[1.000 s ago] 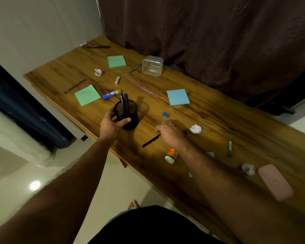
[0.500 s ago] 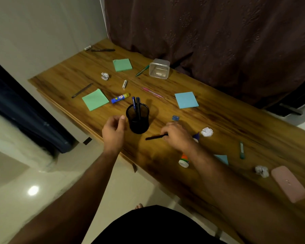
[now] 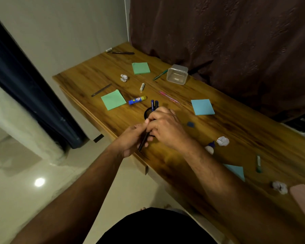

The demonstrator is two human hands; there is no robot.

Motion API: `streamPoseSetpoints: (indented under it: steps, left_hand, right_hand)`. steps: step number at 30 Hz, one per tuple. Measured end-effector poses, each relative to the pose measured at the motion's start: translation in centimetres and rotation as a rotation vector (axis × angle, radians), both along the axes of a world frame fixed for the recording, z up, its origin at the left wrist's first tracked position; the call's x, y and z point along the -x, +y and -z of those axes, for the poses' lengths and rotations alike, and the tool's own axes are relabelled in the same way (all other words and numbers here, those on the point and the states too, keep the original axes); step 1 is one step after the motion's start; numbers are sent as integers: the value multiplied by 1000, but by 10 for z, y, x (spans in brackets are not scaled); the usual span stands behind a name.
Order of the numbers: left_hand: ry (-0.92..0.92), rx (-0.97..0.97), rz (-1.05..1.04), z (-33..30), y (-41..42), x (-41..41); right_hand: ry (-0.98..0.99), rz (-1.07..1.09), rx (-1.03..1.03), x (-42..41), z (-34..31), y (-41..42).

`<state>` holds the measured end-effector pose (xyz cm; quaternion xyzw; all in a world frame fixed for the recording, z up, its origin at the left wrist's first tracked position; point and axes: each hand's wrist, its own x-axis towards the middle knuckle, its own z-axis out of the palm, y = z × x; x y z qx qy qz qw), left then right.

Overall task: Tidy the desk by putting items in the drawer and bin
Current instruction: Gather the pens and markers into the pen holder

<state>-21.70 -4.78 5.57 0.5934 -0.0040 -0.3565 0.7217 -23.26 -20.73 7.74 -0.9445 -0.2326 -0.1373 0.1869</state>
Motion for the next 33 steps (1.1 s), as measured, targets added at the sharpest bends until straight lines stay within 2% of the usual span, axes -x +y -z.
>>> streamPoseSetpoints:
  steps: [2, 6, 9, 11, 15, 17, 23, 30, 33]
  left_hand:
    - [20, 43, -7, 0, 6, -1]
    - [47, 90, -120, 0, 11, -6]
    - [23, 51, -185, -1, 15, -14]
    - [16, 38, -231, -5, 14, -19]
    - [-103, -22, -304, -12, 8, -32]
    - [-138, -20, -343, -12, 3, -39]
    - [-165, 34, -402, -11, -12, -51]
    - [-231, 31, -435, -11, -27, -59]
    - [-242, 100, -457, -13, -33, -59]
  right_hand:
    - [30, -21, -61, -4, 2, 3]
    - [119, -27, -343, -13, 0, 5]
    - [127, 66, -514, -29, -3, -1]
    - [188, 191, -543, -49, 0, -15]
    - [424, 502, -441, -96, 37, -62]
    - [496, 591, -349, -114, 62, -82]
    - [419, 645, -56, -156, 91, -101]
    - [466, 653, 58, -178, 102, -111]
    - [485, 653, 40, -173, 102, -113]
